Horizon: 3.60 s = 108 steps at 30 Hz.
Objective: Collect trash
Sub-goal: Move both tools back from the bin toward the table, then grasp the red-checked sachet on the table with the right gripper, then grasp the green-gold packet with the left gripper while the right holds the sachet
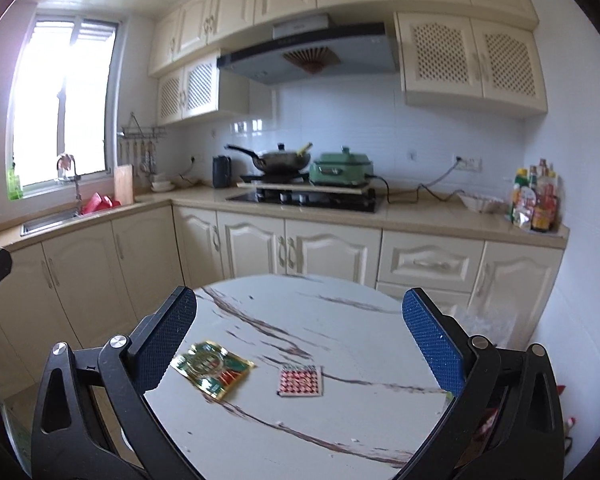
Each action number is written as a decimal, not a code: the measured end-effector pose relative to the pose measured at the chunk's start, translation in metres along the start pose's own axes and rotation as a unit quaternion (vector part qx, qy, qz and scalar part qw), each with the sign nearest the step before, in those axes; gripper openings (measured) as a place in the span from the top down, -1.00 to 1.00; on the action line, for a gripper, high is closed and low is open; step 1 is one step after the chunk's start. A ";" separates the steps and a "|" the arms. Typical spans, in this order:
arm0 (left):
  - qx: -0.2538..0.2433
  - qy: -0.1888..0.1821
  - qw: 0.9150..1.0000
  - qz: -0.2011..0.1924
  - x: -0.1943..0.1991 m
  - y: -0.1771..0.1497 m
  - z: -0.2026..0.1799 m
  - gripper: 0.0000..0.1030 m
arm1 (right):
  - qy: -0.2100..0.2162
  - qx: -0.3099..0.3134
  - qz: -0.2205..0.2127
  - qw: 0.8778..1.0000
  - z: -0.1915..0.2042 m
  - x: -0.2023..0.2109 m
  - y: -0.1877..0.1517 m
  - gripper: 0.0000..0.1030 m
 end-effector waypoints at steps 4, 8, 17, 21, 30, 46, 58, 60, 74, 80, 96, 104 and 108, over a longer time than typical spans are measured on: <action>-0.006 -0.004 0.999 0.035 -0.038 0.009 -0.002 -0.99 | -0.003 -0.010 0.059 0.998 -0.015 -0.039 -0.026 -1.00; -0.005 -0.009 0.997 0.074 -0.074 0.013 -0.005 -0.99 | 0.000 -0.016 0.123 0.992 -0.024 -0.077 -0.058 -1.00; -0.007 -0.016 0.990 0.140 -0.161 0.037 -0.001 -0.99 | 0.041 -0.030 0.296 0.954 -0.028 -0.182 -0.134 -0.90; -0.008 -0.020 0.987 0.162 -0.194 0.044 0.003 -0.99 | 0.057 -0.041 0.329 0.942 -0.026 -0.210 -0.151 -0.89; -0.002 -0.031 0.983 0.180 -0.237 0.057 0.008 -0.99 | 0.040 0.029 0.328 0.943 -0.012 -0.227 -0.156 -0.63; 0.013 -0.037 0.984 0.176 -0.191 0.036 0.032 -0.99 | 0.061 0.038 0.307 0.949 -0.017 -0.222 -0.151 0.14; 0.020 -0.042 0.980 0.193 -0.183 0.025 0.037 -0.99 | 0.120 0.021 0.305 0.945 0.007 -0.222 -0.146 0.80; 0.025 -0.044 0.979 0.199 -0.185 0.023 0.041 -0.99 | 0.130 0.024 0.303 0.944 0.021 -0.227 -0.146 0.80; 0.161 -0.088 0.944 0.274 -0.218 -0.012 0.081 -0.99 | 0.215 0.086 0.307 0.923 0.135 -0.249 -0.148 0.79; 0.209 -0.090 0.930 0.290 -0.242 -0.022 0.109 -0.99 | 0.271 0.074 0.312 0.908 0.171 -0.240 -0.155 0.79; 0.228 -0.120 0.914 0.314 -0.314 -0.044 0.108 -0.75 | 0.311 -0.006 0.327 0.893 0.185 -0.260 -0.158 0.79; 0.196 -0.129 0.927 0.291 -0.316 -0.036 0.108 0.33 | 0.329 -0.034 0.334 0.883 0.193 -0.259 -0.161 0.79; 0.197 -0.129 0.928 0.288 -0.314 -0.036 0.116 0.53 | 0.336 -0.037 0.336 0.879 0.203 -0.253 -0.164 0.79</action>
Point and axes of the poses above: each gripper's, at about its wrist camera, not at the fingertips, and x roughly against the way its jaws point, z to its left, y to its top, the point moved 5 cm from there along -x, roughly the way its jaws point
